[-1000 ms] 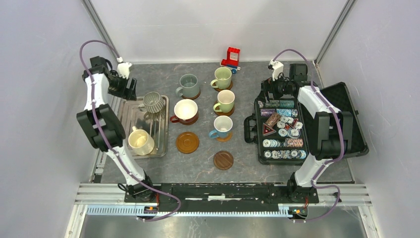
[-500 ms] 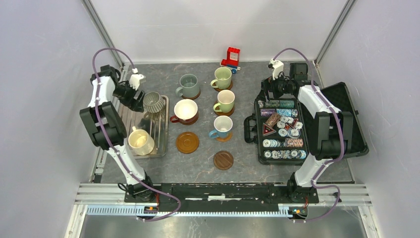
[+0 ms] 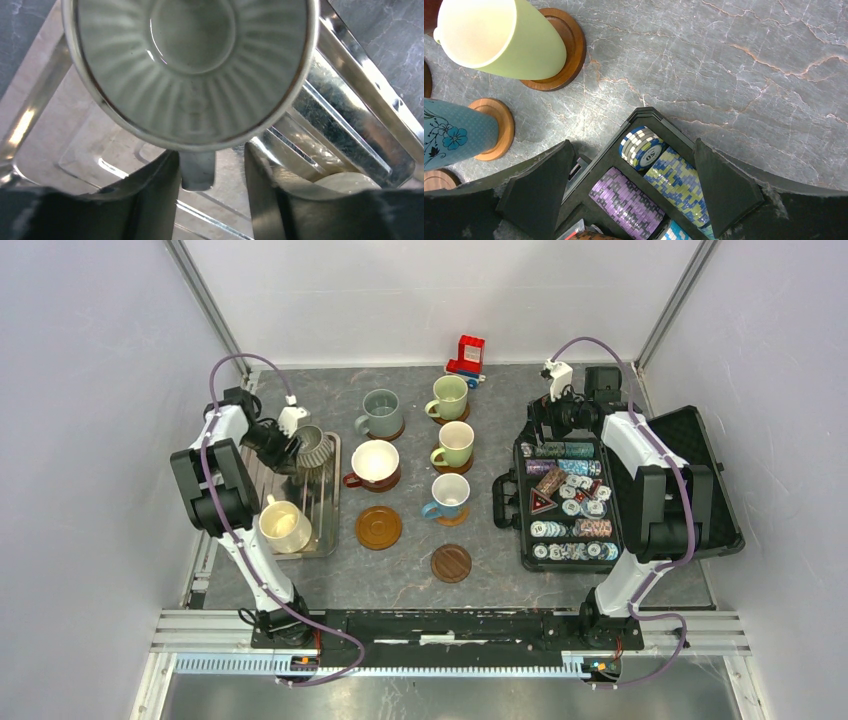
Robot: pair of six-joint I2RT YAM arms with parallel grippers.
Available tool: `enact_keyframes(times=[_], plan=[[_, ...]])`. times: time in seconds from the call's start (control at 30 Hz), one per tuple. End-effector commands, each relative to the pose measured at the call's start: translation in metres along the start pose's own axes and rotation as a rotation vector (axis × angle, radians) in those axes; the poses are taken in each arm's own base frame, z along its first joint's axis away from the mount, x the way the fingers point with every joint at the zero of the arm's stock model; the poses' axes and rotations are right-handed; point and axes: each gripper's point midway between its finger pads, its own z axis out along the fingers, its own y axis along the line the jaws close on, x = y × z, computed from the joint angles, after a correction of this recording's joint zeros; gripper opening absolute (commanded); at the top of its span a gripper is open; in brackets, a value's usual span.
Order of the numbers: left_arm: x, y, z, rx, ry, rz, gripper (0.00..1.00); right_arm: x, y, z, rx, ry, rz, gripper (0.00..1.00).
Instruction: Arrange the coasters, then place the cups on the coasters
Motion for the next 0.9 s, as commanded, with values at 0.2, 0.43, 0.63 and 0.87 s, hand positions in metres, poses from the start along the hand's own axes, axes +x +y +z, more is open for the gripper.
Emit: enact_keyframes(times=[0.2, 0.43, 0.63, 0.87], plan=[[-0.022, 0.003, -0.008, -0.074, -0.117, 0.039, 0.09, -0.019, 0.001, -0.008, 0.002, -0.031, -0.049, 0.98], [-0.049, 0.010, -0.044, -0.201, -0.216, -0.017, 0.02, -0.021, 0.003, -0.011, 0.003, -0.036, -0.060, 0.98], [-0.082, 0.010, -0.087, -0.301, -0.334, -0.074, 0.02, -0.020, 0.006, -0.015, 0.006, -0.040, -0.066, 0.98], [-0.122, -0.047, -0.143, -0.298, -0.411, -0.045, 0.02, -0.023, 0.009, -0.024, 0.020, -0.046, -0.069, 0.98]])
